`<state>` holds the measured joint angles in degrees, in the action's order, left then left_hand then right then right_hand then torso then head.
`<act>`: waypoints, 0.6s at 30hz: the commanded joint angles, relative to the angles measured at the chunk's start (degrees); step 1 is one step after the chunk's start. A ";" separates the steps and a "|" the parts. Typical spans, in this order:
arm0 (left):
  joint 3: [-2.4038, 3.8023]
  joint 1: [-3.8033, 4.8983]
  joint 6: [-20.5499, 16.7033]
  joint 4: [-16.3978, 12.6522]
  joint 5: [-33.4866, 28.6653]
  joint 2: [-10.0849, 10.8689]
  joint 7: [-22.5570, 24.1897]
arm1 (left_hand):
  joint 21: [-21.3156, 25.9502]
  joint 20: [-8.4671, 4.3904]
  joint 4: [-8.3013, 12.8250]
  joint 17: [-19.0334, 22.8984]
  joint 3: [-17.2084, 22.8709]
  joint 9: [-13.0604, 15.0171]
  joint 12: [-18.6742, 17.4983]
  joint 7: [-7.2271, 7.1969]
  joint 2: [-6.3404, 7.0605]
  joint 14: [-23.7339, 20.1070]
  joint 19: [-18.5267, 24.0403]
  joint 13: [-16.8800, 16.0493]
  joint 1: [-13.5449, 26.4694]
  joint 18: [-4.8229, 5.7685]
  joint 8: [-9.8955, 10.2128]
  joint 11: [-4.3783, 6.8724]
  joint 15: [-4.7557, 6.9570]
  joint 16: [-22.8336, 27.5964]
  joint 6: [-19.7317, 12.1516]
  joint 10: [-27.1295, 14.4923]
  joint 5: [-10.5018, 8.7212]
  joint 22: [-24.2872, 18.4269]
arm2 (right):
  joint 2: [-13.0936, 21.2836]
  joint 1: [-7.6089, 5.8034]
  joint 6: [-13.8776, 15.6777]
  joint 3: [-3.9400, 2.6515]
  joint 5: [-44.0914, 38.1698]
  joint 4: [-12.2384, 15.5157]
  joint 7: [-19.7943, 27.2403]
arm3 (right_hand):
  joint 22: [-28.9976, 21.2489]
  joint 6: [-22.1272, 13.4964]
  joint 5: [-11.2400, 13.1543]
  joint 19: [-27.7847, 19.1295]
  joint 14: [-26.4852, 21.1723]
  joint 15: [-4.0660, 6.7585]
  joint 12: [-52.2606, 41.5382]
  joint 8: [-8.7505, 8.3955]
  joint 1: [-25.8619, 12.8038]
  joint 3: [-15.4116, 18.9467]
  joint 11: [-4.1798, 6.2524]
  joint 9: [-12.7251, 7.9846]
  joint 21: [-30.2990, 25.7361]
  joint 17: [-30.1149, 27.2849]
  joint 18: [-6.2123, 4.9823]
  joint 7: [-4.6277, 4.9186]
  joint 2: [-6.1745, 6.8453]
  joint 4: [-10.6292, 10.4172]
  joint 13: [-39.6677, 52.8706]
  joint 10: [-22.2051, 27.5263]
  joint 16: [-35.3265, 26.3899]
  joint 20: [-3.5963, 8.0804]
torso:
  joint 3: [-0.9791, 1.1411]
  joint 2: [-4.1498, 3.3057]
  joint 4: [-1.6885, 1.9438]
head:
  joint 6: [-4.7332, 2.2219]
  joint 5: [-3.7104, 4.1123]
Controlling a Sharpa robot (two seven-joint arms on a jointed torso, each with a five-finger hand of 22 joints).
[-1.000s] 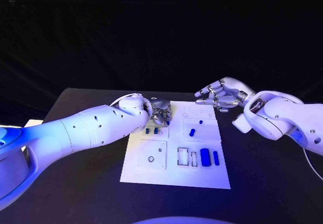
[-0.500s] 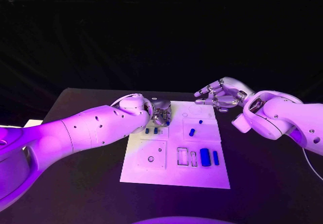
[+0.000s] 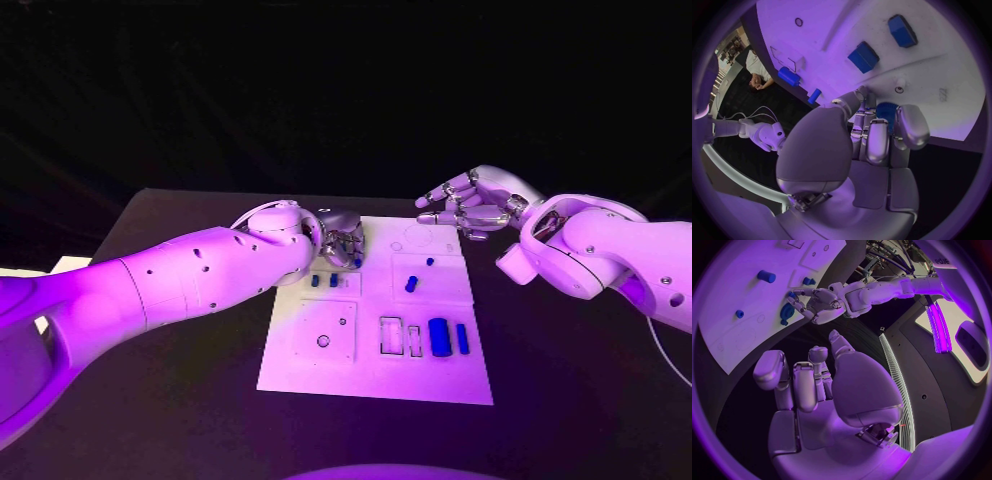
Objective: Assemble the parts on the task board
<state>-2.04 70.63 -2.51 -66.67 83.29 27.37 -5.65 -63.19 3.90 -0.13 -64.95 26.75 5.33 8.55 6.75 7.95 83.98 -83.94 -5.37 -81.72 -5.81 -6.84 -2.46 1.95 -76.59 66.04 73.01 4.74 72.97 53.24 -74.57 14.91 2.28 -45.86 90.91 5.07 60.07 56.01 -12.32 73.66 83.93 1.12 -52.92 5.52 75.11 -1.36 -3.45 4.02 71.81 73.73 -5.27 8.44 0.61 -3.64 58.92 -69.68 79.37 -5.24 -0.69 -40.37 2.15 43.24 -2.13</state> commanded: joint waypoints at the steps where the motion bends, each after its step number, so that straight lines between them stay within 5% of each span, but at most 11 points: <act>1: 0.59 0.19 -1.06 -1.11 -4.96 0.92 -0.38 | -0.31 -0.44 0.17 0.09 0.18 -0.02 -0.43 0.19 0.08 1.70 -1.76 -0.07 0.54 0.75 0.22 -0.18 0.18 -0.30 0.36 0.39 -0.32 0.06 | -0.02 0.06 -0.92 0.00 -0.34 -0.12 0.08 | -0.05 -0.36 -0.34 -0.28 2.46 -0.18 -0.11 0.23 0.14 0.39 0.08 -0.02 -0.24 -0.05 -1.02 0.00 -0.54 0.02 0.10 0.22 -0.32 0.03 | 0.05 0.05 0.09 | -0.14 -0.01; 9: 1.91 1.07 -1.17 -3.83 -8.34 4.11 -1.39 | -0.32 -0.42 0.15 0.25 0.15 -0.03 -0.57 0.20 0.13 1.67 -1.75 -0.08 0.80 0.75 0.30 -0.22 0.15 -0.24 0.37 0.37 -0.32 0.09 | -0.11 0.22 -1.00 0.00 -0.34 -0.41 0.06 | -0.05 -0.36 -0.34 -0.28 2.46 -0.18 -0.11 0.23 0.14 0.39 0.08 -0.02 -0.24 -0.05 -1.02 0.00 -0.54 0.02 0.10 0.22 -0.32 0.03 | 0.06 0.05 0.11 | -0.43 -0.47; 18: 2.05 1.59 0.56 -5.22 -7.26 6.93 -3.21 | -0.38 -0.42 0.15 0.30 0.14 -0.03 -0.63 0.16 0.17 1.66 -1.76 -0.09 0.91 0.77 0.31 -0.21 0.14 -0.23 0.43 0.38 -0.32 0.15 | -0.09 0.39 -1.03 0.00 -0.34 -0.52 0.01 | -0.05 -0.36 -0.34 -0.28 2.46 -0.18 -0.11 0.23 0.14 0.39 0.08 -0.02 -0.24 -0.05 -1.02 0.00 -0.54 0.02 0.10 0.22 -0.32 0.03 | 0.06 -0.02 0.10 | -0.38 -0.54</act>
<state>-0.01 72.15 -3.06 -71.66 76.36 34.27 -7.55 -63.28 3.90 -0.13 -64.65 26.75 5.29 8.31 6.90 8.31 83.98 -83.94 -5.38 -81.39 -5.81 -6.82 -2.46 1.95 -76.59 66.19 73.00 4.74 73.05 53.19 -74.24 14.73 2.28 -45.86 90.40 5.02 60.08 56.01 -12.32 73.66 83.93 1.12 -52.92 5.52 75.11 -1.36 -3.45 4.02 71.81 73.73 -5.27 8.44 0.61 -3.64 58.92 -69.68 79.37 -5.24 -0.60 -40.34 2.28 42.80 -2.64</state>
